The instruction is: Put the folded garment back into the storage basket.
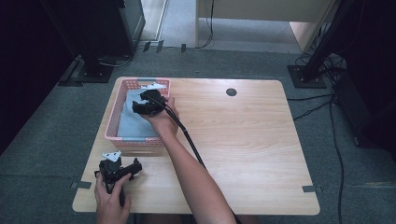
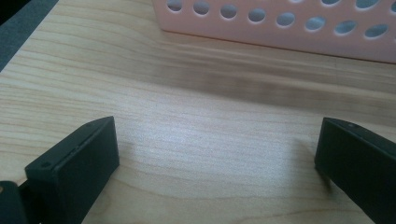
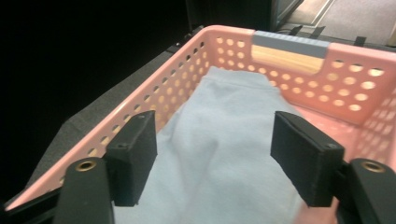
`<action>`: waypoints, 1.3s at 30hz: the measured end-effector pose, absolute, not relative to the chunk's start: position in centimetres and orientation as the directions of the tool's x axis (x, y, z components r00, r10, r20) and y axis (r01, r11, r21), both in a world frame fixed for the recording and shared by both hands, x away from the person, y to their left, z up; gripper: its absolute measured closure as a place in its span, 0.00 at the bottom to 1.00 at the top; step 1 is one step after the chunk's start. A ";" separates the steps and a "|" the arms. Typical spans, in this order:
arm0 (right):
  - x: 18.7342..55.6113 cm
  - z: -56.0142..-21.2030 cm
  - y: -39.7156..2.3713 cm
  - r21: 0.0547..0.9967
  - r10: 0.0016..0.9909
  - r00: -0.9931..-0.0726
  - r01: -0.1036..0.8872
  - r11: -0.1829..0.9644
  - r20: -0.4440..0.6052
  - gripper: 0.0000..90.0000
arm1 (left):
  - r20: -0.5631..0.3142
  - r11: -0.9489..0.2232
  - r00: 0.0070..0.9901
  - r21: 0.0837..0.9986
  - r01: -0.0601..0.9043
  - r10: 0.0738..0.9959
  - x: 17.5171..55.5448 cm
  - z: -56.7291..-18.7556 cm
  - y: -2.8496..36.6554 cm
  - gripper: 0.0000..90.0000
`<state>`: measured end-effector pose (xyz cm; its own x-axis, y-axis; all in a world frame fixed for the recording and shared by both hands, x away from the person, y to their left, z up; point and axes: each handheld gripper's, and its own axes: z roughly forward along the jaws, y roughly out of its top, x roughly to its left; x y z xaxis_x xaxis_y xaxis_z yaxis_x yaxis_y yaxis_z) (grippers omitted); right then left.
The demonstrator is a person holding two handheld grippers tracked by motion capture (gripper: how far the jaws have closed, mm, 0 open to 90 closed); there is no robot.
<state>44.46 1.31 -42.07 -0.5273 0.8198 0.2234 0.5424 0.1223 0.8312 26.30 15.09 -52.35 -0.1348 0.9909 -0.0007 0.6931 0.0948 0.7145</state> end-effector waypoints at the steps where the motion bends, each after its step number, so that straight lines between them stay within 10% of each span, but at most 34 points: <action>1: 44.4 -42.1 1.1 0.834 0.822 -0.527 0.537 0.126 0.215 0.33 | 0.001 0.093 -0.134 0.714 0.694 0.991 26.3 -52.3 15.1 0.00; 19: 43.4 -41.7 -2.2 0.850 0.821 -0.551 0.496 0.179 0.150 0.00 | 0.000 0.094 -0.134 0.714 0.694 0.991 26.3 -52.3 15.1 0.00; 39: 42.2 -42.2 -5.5 0.872 0.835 -0.535 0.463 0.159 0.132 0.00 | 0.001 0.095 -0.136 0.713 0.694 0.991 26.4 -52.3 15.0 0.00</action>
<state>42.22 -5.53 -42.18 -0.5348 0.8346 0.1320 0.4634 0.1591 0.8718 26.35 15.04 -52.34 -0.1356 0.9908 0.0005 0.6943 0.0947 0.7134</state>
